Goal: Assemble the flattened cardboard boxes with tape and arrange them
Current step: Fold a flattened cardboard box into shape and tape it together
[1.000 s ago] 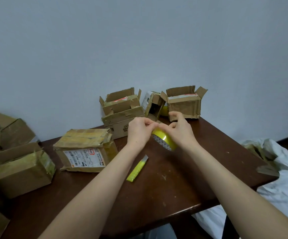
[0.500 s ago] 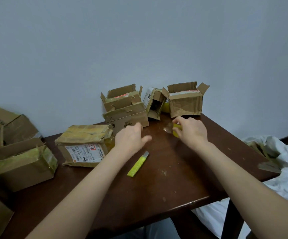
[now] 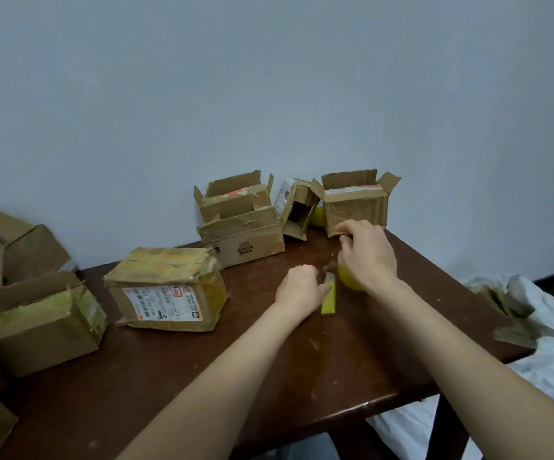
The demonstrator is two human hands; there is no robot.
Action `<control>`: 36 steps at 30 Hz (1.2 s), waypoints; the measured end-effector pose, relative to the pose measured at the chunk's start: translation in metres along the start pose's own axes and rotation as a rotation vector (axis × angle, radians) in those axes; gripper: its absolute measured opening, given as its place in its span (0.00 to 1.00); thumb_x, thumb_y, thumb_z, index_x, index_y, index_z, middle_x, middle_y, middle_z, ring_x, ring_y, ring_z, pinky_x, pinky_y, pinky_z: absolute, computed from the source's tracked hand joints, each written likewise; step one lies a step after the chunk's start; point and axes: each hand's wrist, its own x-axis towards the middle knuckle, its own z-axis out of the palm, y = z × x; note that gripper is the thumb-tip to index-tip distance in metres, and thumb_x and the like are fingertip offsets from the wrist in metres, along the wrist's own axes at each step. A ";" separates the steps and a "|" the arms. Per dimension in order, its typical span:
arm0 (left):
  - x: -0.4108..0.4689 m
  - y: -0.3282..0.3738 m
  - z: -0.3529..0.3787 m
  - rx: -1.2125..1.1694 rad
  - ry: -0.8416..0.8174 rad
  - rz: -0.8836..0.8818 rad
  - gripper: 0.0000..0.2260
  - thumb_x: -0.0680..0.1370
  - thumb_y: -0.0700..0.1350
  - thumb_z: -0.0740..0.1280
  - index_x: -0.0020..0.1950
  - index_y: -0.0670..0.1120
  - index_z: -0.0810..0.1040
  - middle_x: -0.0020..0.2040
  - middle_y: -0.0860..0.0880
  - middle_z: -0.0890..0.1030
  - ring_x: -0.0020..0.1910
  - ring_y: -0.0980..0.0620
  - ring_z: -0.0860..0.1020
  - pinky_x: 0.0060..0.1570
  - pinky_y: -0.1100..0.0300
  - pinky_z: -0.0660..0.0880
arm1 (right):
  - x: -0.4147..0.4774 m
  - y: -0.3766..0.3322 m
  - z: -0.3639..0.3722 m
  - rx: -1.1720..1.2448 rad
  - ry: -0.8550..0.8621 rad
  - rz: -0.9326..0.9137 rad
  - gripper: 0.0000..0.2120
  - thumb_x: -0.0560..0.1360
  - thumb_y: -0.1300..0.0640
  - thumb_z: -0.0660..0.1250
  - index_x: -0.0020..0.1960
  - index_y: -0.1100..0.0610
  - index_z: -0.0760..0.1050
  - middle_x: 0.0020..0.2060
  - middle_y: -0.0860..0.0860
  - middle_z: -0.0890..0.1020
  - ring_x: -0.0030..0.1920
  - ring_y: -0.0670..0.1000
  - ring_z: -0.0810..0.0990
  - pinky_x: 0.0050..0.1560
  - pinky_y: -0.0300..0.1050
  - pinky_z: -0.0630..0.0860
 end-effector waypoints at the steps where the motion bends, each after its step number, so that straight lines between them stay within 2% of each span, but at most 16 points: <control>1: -0.001 -0.004 -0.012 0.045 0.077 0.056 0.15 0.79 0.46 0.64 0.65 0.45 0.76 0.60 0.46 0.79 0.57 0.47 0.78 0.58 0.52 0.76 | 0.001 -0.008 0.000 0.035 0.023 -0.005 0.13 0.82 0.56 0.56 0.62 0.49 0.75 0.60 0.49 0.77 0.61 0.52 0.71 0.56 0.50 0.73; 2: -0.002 -0.010 -0.028 0.056 0.170 0.102 0.14 0.79 0.43 0.62 0.63 0.46 0.78 0.60 0.47 0.80 0.59 0.47 0.77 0.60 0.52 0.74 | 0.001 -0.020 0.002 0.076 0.035 -0.021 0.13 0.82 0.56 0.56 0.63 0.50 0.75 0.60 0.49 0.77 0.61 0.52 0.71 0.56 0.50 0.73; 5: -0.010 -0.049 -0.093 -0.001 0.452 0.148 0.15 0.78 0.38 0.58 0.57 0.48 0.82 0.55 0.49 0.83 0.57 0.51 0.78 0.60 0.53 0.74 | -0.005 -0.072 0.023 0.208 -0.016 -0.138 0.15 0.82 0.55 0.57 0.65 0.53 0.74 0.61 0.50 0.77 0.62 0.52 0.73 0.60 0.49 0.71; 7: -0.018 -0.091 -0.136 -0.034 0.581 0.083 0.16 0.78 0.37 0.57 0.56 0.47 0.82 0.55 0.49 0.83 0.57 0.52 0.78 0.61 0.55 0.73 | -0.015 -0.115 0.043 0.283 -0.114 -0.244 0.17 0.81 0.52 0.58 0.68 0.55 0.72 0.63 0.51 0.75 0.64 0.52 0.72 0.63 0.48 0.69; 9: -0.022 -0.141 -0.170 0.022 0.671 -0.056 0.16 0.79 0.38 0.56 0.61 0.45 0.80 0.59 0.48 0.81 0.61 0.49 0.77 0.62 0.54 0.71 | -0.026 -0.156 0.064 0.300 -0.249 -0.319 0.22 0.81 0.50 0.57 0.72 0.56 0.66 0.69 0.51 0.71 0.70 0.52 0.67 0.68 0.48 0.65; 11: -0.022 -0.185 -0.184 0.085 0.606 -0.235 0.17 0.81 0.43 0.55 0.67 0.44 0.74 0.64 0.43 0.77 0.64 0.44 0.73 0.62 0.51 0.69 | -0.038 -0.188 0.087 0.256 -0.392 -0.314 0.27 0.82 0.47 0.55 0.76 0.59 0.58 0.75 0.53 0.62 0.76 0.53 0.57 0.73 0.49 0.57; 14: -0.017 -0.222 -0.173 0.056 0.343 -0.358 0.22 0.82 0.51 0.54 0.74 0.43 0.65 0.71 0.41 0.70 0.69 0.41 0.68 0.66 0.52 0.65 | -0.048 -0.211 0.119 0.156 -0.524 -0.189 0.33 0.82 0.44 0.51 0.78 0.62 0.45 0.78 0.57 0.44 0.78 0.55 0.40 0.76 0.49 0.47; 16: -0.014 -0.233 -0.164 0.031 0.305 -0.361 0.23 0.82 0.54 0.54 0.74 0.44 0.64 0.71 0.41 0.70 0.70 0.41 0.68 0.66 0.53 0.65 | -0.052 -0.216 0.131 0.192 -0.513 -0.093 0.35 0.82 0.44 0.51 0.78 0.62 0.40 0.77 0.57 0.38 0.77 0.54 0.37 0.76 0.50 0.48; 18: -0.010 -0.240 -0.164 0.018 0.318 -0.362 0.22 0.81 0.55 0.55 0.71 0.44 0.69 0.68 0.41 0.73 0.66 0.41 0.71 0.64 0.52 0.67 | -0.053 -0.218 0.135 0.283 -0.495 0.003 0.35 0.82 0.46 0.52 0.78 0.61 0.38 0.77 0.56 0.36 0.78 0.56 0.40 0.75 0.51 0.50; 21: -0.006 -0.249 -0.167 -0.138 0.277 -0.384 0.24 0.79 0.60 0.58 0.59 0.41 0.77 0.58 0.42 0.80 0.57 0.42 0.77 0.55 0.53 0.73 | -0.044 -0.218 0.139 0.434 -0.489 0.200 0.37 0.82 0.45 0.55 0.78 0.59 0.37 0.78 0.57 0.41 0.77 0.59 0.50 0.74 0.56 0.57; 23: -0.007 -0.251 -0.166 -0.257 0.267 -0.393 0.26 0.76 0.62 0.62 0.55 0.39 0.78 0.52 0.44 0.81 0.52 0.45 0.78 0.51 0.54 0.74 | -0.031 -0.217 0.147 0.538 -0.498 0.365 0.39 0.80 0.45 0.59 0.78 0.60 0.40 0.78 0.59 0.51 0.75 0.61 0.58 0.72 0.58 0.62; 25: -0.006 -0.253 -0.162 -0.323 0.285 -0.401 0.24 0.77 0.60 0.63 0.55 0.38 0.78 0.51 0.44 0.81 0.51 0.45 0.79 0.52 0.52 0.76 | -0.022 -0.214 0.155 0.602 -0.498 0.466 0.38 0.77 0.45 0.63 0.77 0.61 0.49 0.73 0.60 0.64 0.70 0.61 0.68 0.67 0.59 0.70; 28: -0.010 -0.250 -0.159 -0.273 0.340 -0.419 0.20 0.80 0.54 0.59 0.55 0.37 0.77 0.54 0.41 0.80 0.51 0.44 0.77 0.49 0.54 0.73 | -0.018 -0.206 0.163 0.664 -0.554 0.487 0.35 0.75 0.45 0.62 0.75 0.58 0.55 0.70 0.59 0.70 0.64 0.61 0.75 0.63 0.59 0.73; 31: -0.019 -0.247 -0.157 -0.242 0.353 -0.401 0.19 0.82 0.50 0.54 0.58 0.37 0.76 0.56 0.42 0.78 0.53 0.43 0.75 0.48 0.57 0.68 | -0.026 -0.205 0.147 0.711 -0.598 0.480 0.28 0.79 0.45 0.59 0.73 0.57 0.59 0.61 0.57 0.77 0.57 0.56 0.78 0.55 0.51 0.75; 34: -0.030 -0.246 -0.154 -0.377 0.361 -0.386 0.18 0.80 0.53 0.58 0.57 0.40 0.76 0.53 0.44 0.80 0.52 0.45 0.77 0.49 0.55 0.72 | -0.030 -0.203 0.136 0.651 -0.644 0.439 0.27 0.79 0.41 0.58 0.70 0.59 0.67 0.57 0.55 0.79 0.57 0.55 0.77 0.55 0.49 0.73; 36: -0.040 -0.242 -0.150 -0.386 0.431 -0.410 0.17 0.80 0.53 0.60 0.57 0.40 0.76 0.52 0.45 0.79 0.50 0.46 0.77 0.46 0.56 0.72 | -0.036 -0.206 0.128 0.655 -0.638 0.385 0.19 0.80 0.47 0.59 0.64 0.59 0.72 0.51 0.54 0.80 0.51 0.54 0.79 0.50 0.47 0.74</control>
